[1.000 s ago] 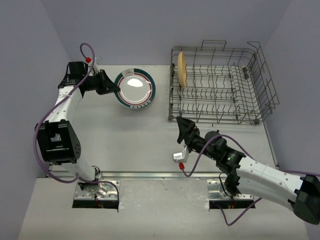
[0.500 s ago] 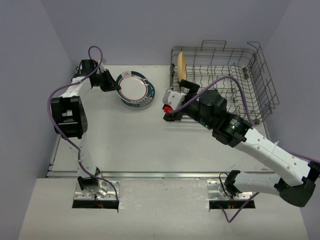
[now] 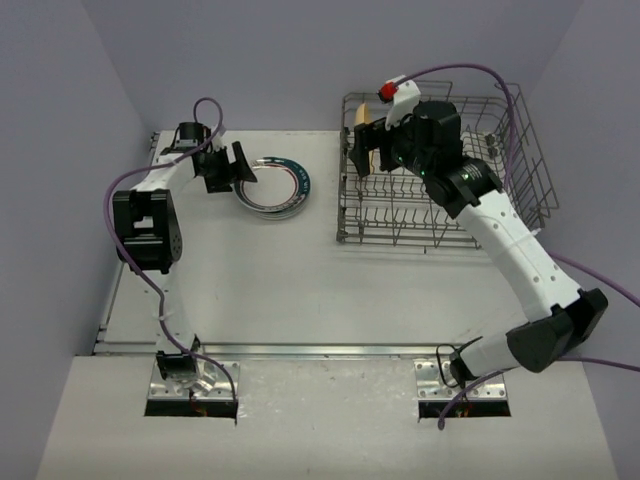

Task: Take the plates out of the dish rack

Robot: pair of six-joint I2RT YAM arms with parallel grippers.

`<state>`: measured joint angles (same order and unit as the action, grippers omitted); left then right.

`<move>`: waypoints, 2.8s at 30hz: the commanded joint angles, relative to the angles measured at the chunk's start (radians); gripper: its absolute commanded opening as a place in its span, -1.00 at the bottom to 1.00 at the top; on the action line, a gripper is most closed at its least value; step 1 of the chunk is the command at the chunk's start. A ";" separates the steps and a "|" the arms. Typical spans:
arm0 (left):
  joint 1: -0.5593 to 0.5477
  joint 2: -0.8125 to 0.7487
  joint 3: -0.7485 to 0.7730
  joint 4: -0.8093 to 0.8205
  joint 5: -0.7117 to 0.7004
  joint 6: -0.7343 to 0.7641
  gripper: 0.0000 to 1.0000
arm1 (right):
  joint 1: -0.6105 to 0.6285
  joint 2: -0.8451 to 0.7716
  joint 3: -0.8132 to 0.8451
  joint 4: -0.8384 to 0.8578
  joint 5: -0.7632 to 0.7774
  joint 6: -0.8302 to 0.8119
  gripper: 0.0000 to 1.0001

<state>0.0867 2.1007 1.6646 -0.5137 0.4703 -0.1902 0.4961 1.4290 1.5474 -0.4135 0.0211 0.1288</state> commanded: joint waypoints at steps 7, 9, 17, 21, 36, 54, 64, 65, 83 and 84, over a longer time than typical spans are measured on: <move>-0.055 -0.327 -0.133 0.076 -0.413 0.155 1.00 | -0.112 0.297 0.259 -0.010 -0.025 0.141 0.87; -0.056 -0.395 -0.196 0.118 -0.420 0.160 1.00 | -0.129 0.355 0.306 -0.007 -0.024 0.131 0.80; -0.111 -0.692 -0.408 0.213 -0.336 0.244 1.00 | -0.198 0.596 0.493 0.023 -0.036 0.125 0.46; -0.120 -0.731 -0.413 0.191 -0.316 0.253 1.00 | -0.203 0.666 0.524 0.038 -0.081 0.103 0.38; -0.122 -0.760 -0.440 0.157 -0.292 0.253 1.00 | -0.239 0.820 0.562 0.048 -0.232 0.078 -0.41; -0.122 -0.745 -0.386 0.146 -0.275 0.207 1.00 | -0.397 0.710 0.589 0.137 -0.788 0.413 -1.00; -0.109 -0.779 -0.336 0.088 -0.258 0.137 1.00 | -0.424 0.592 0.642 0.227 -0.972 0.513 -1.00; -0.107 -0.788 -0.332 0.084 -0.230 0.126 1.00 | -0.412 0.568 0.653 0.171 -0.971 0.439 -1.00; -0.047 -1.202 -0.494 0.093 0.015 0.071 0.95 | 0.384 -0.386 -0.660 0.284 0.029 -1.639 -1.00; -0.041 -1.223 -0.501 0.091 0.014 0.061 0.94 | 0.409 -0.399 -0.710 0.354 0.064 -1.702 -1.00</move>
<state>0.0098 0.9378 1.1759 -0.4143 0.4793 -0.1330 0.8393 1.0283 1.0009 -0.2694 -0.1926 -1.1181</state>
